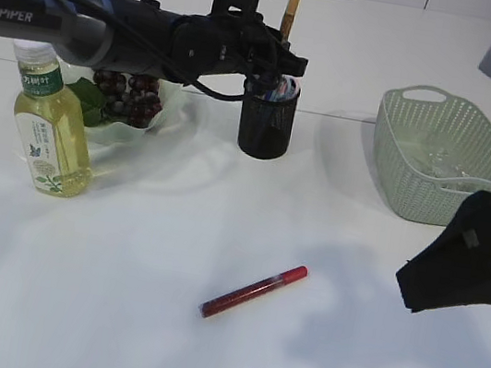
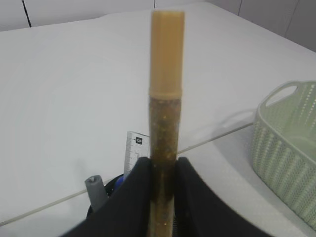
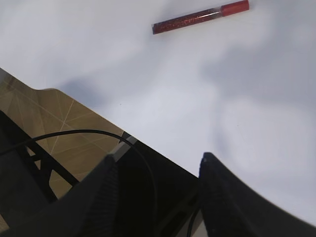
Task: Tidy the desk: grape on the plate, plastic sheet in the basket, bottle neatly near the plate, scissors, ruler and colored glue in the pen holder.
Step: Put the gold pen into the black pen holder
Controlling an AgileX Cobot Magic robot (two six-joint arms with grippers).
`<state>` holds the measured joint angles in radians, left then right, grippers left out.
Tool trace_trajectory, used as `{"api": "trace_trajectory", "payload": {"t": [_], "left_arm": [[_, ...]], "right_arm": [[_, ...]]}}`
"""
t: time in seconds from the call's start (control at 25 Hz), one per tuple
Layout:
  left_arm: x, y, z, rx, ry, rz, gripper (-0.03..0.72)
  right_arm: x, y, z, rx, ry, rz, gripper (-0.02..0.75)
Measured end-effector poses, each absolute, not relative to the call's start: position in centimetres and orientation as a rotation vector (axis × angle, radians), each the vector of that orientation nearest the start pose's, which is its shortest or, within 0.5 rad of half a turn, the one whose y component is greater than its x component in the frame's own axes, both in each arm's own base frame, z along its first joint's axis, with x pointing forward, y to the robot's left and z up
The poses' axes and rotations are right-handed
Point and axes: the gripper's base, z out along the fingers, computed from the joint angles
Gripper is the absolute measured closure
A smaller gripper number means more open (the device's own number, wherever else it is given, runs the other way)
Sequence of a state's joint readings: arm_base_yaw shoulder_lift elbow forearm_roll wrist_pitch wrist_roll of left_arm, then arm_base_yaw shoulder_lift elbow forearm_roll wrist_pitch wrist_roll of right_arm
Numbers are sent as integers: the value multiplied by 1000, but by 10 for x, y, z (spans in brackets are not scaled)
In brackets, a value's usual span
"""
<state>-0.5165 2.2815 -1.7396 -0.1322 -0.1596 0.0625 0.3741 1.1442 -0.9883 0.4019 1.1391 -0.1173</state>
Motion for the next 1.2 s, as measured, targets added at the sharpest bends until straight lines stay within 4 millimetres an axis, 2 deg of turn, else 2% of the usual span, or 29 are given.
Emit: {"api": "trace_trajectory", "payload": {"t": [0.36,0.8,0.92,1.08,1.2], "left_arm": [[472,-265,185,397,1820,-382,577],[477,-268,189,392,1796,-388,556],[477,-268,189,392,1796,-388,515],[477,-268,188,392,1798,-387,419],[477,-268,187,394,1803,-387,392]], "right_arm": [[177,104,322,-535,2719,616,320],[176,104,322,-539,2725,616,320],[176,104,322,-539,2725,616,320],[176,104,322,-540,2727,616,320],[176,104,322,-543,2728,616,320]]}}
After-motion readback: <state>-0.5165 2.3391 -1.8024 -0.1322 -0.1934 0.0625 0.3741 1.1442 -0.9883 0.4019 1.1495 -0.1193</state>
